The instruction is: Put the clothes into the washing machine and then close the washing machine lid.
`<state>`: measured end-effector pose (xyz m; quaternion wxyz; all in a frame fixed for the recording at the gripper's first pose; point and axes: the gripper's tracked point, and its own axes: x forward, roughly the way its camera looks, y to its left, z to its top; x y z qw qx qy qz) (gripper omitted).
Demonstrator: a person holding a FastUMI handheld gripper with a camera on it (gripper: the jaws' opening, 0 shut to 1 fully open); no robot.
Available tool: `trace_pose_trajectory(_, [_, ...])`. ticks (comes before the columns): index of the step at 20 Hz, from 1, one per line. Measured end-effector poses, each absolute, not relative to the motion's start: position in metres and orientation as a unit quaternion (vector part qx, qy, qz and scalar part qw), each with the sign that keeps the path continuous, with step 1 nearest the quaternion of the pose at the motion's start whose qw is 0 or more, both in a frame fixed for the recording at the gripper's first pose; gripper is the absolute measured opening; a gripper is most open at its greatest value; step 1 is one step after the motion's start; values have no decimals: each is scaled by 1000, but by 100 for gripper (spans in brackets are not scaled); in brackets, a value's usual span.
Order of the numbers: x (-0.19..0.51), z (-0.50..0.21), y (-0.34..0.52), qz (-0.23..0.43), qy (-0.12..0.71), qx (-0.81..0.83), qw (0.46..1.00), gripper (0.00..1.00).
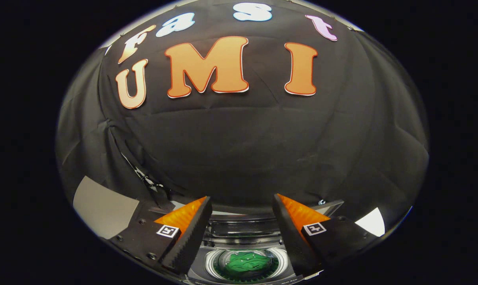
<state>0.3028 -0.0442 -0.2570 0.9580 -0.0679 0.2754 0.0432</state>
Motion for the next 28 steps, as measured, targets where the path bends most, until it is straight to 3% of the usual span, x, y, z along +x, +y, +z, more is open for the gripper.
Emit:
trace_pose_trajectory(14, [325,-299,-45,37,312,-65,947,99])
trace_pose_trajectory(28, [243,-298,-59,32,291,-71,954,99])
